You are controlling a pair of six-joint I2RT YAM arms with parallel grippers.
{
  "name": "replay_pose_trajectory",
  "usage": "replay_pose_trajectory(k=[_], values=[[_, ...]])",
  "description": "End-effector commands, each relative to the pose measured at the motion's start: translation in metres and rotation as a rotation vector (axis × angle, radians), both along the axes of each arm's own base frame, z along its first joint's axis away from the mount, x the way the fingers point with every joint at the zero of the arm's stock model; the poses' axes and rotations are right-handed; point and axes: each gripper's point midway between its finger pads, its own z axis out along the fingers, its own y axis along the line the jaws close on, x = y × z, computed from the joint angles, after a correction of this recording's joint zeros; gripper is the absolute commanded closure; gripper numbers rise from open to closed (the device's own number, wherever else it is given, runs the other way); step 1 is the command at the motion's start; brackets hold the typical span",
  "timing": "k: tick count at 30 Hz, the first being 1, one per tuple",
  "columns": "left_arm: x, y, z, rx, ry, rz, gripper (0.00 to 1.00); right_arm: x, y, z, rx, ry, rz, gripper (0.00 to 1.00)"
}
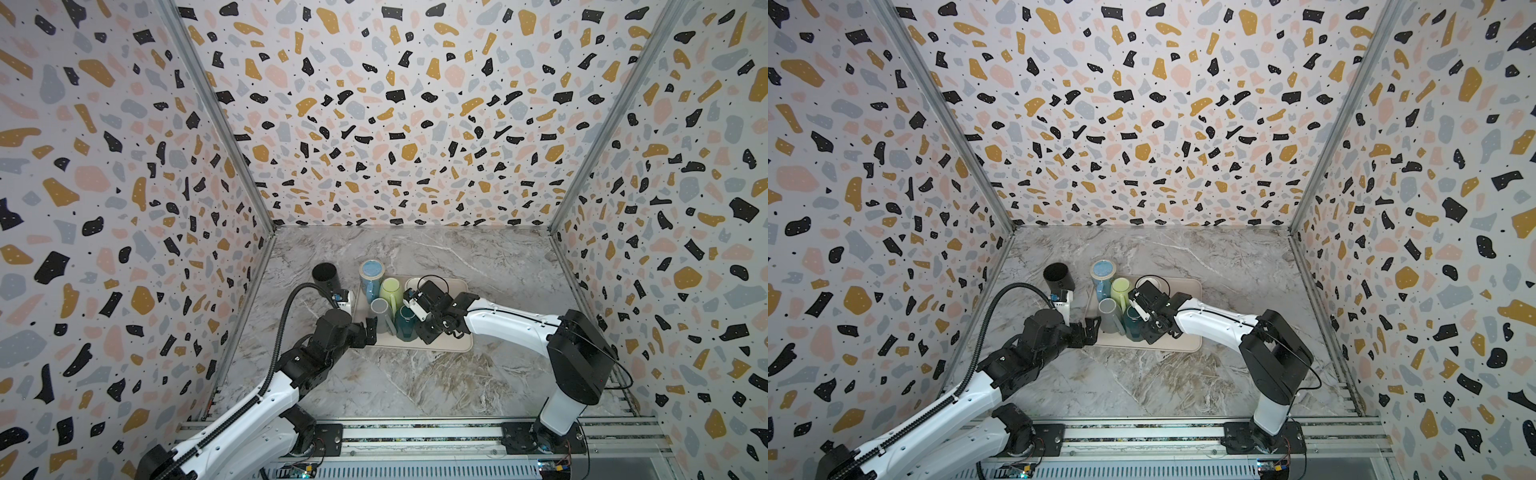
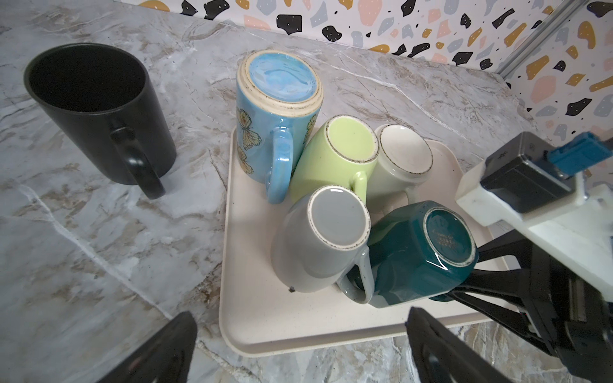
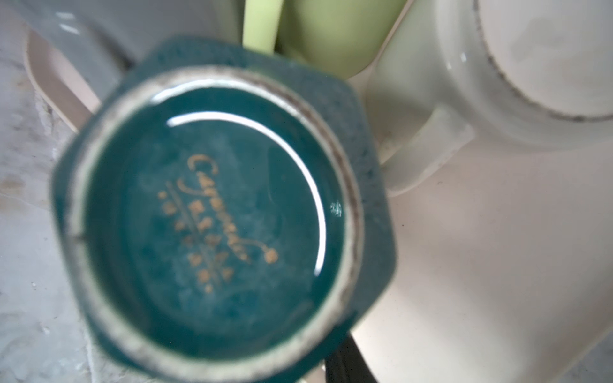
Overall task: Turn the mug right side up
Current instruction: Pick up the mug from the tray.
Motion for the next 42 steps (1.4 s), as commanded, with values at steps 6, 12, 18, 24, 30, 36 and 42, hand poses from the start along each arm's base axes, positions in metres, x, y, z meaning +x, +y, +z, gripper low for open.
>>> replay_pose_trajectory(k=[6,12,18,24,30,36,42], values=[[-0.002,-0.001,-0.003,-0.011,-0.002,-0.005,0.0,0.005,0.0,0.01,-0.031,-0.004,-0.028,0.87],[-0.003,-0.001,-0.005,-0.014,-0.002,-0.007,0.0,0.007,-0.005,0.008,-0.062,-0.002,-0.057,0.9],[-0.004,-0.002,-0.006,-0.016,0.001,-0.013,0.0,0.005,-0.011,0.002,-0.085,0.011,-0.086,0.93],[-0.003,0.001,-0.006,-0.01,-0.004,-0.002,0.0,0.005,-0.014,0.004,-0.082,0.013,-0.117,0.99],[-0.003,0.001,-0.01,-0.007,-0.003,0.004,0.0,0.001,-0.02,0.006,-0.067,0.012,-0.139,1.0],[-0.001,-0.004,-0.008,-0.038,0.004,-0.001,0.0,-0.007,-0.028,0.006,-0.037,0.025,-0.178,1.0],[0.003,-0.01,0.005,-0.075,-0.019,-0.013,0.0,-0.008,-0.032,0.027,0.034,-0.014,-0.23,1.0]])
